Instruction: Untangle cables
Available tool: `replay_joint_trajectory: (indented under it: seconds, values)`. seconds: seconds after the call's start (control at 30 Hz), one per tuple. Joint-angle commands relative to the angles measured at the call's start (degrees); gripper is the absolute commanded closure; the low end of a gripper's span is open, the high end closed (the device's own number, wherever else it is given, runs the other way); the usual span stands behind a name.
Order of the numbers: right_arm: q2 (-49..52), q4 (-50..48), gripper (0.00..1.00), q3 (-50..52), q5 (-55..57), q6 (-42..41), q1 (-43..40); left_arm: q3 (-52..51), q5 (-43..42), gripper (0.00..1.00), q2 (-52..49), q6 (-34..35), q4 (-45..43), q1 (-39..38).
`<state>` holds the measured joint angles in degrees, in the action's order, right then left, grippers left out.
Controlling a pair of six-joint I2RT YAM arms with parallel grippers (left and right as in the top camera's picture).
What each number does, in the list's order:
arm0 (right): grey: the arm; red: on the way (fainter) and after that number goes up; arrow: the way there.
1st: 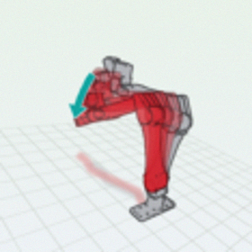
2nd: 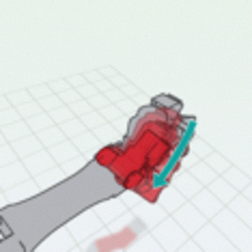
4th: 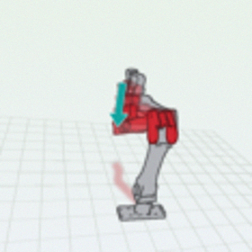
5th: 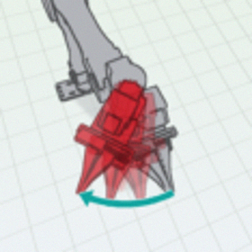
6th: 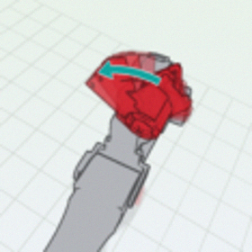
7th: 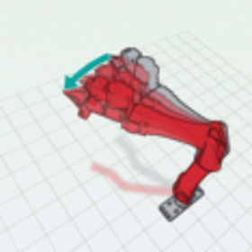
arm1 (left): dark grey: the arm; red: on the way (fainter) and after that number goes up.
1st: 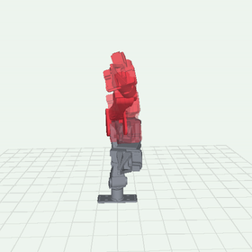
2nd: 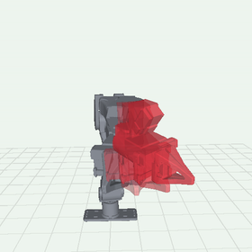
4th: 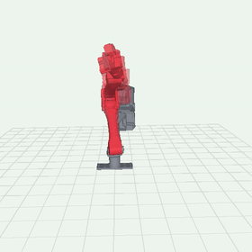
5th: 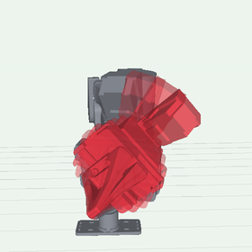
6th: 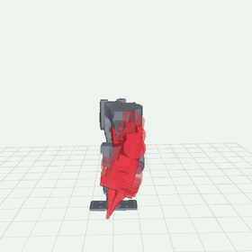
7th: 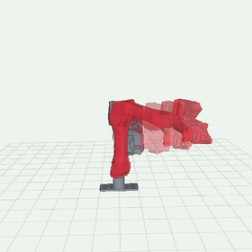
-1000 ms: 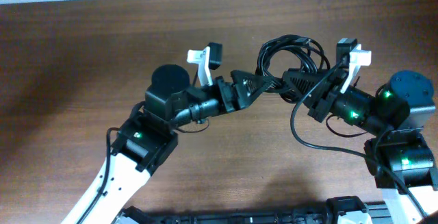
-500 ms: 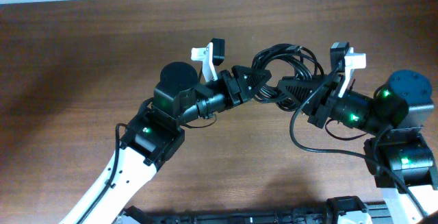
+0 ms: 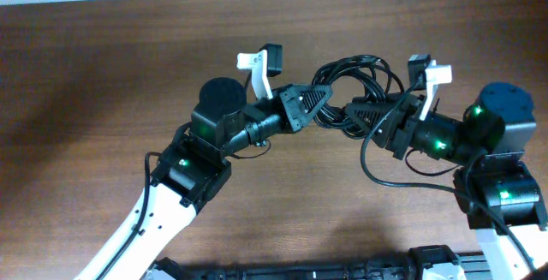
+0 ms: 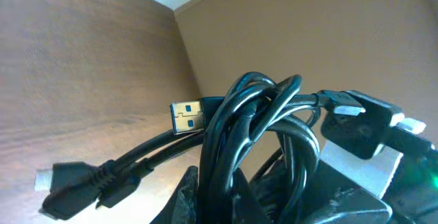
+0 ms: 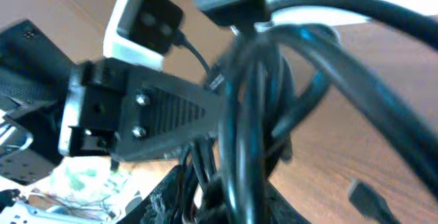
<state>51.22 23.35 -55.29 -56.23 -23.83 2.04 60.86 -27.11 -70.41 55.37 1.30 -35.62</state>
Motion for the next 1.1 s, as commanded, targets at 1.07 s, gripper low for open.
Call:
replay_joint_trajectory:
  seconds: [1.07]
  values:
    - [-10.6, 16.3, 0.62, -0.7, 8.2, 15.5, -0.2, 0.7, -15.4, 1.00, 3.1, -113.0, 14.6, 0.6]
